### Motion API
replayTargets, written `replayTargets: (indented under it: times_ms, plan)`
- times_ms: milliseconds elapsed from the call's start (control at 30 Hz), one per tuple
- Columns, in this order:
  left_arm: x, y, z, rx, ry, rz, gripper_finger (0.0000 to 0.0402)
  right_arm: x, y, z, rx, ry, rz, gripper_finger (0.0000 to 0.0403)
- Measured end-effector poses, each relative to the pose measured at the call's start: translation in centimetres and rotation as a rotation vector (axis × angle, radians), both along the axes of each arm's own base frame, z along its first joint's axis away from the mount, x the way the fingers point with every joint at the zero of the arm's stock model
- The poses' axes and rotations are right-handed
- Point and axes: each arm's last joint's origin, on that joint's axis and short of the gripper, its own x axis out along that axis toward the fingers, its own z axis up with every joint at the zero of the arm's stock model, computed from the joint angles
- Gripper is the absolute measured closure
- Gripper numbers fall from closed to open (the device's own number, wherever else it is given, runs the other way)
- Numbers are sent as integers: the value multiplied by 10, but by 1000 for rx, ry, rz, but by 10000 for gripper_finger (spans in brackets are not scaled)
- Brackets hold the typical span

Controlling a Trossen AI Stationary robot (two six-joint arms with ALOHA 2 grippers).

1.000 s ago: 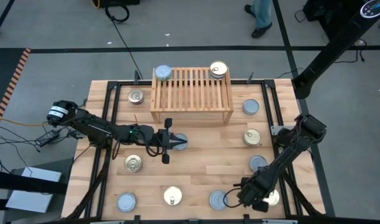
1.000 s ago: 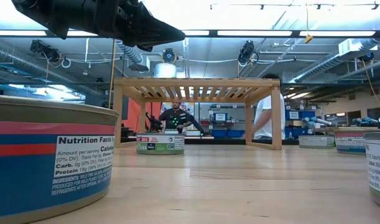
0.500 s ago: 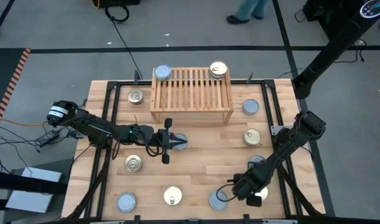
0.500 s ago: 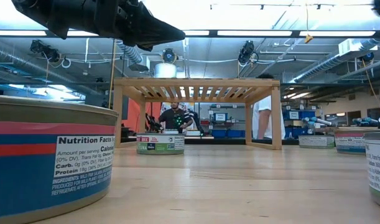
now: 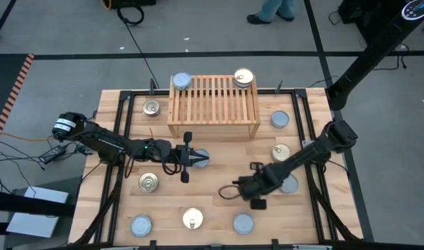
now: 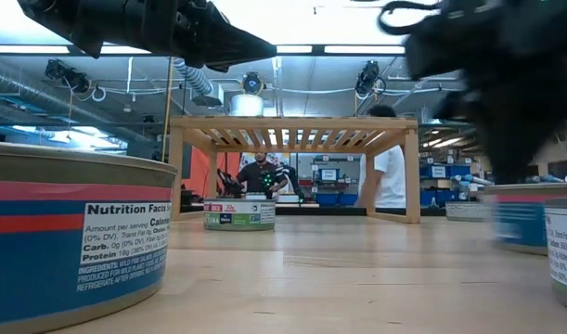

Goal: Stack canned seafood by type on shelf
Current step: Stack the blue tuna can on top of the other blue tuna can on the shelf

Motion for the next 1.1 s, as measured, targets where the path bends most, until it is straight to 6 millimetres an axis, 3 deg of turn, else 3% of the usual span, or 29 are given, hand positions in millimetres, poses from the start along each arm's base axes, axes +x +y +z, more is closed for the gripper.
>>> replayTargets:
  times_ms: [200, 400, 700, 933, 1100]
  plan:
    - [0, 0, 0, 27, 0, -4, 398, 23, -22, 3, 33, -117, 22, 396]
    - [0, 0, 0, 23, 1, -3, 398, 27, -29, 13, 42, -78, 32, 393]
    - [0, 0, -2, -56, 19, 10, 398, 29, -19, 44, 9, -49, 67, 389]
    - [-1, 0, -6, -75, 65, 16, 398, 22, -3, 42, 10, -62, 102, 397]
    - [-1, 0, -5, -99, 56, 19, 398, 17, 5, 28, -9, -96, 96, 399]
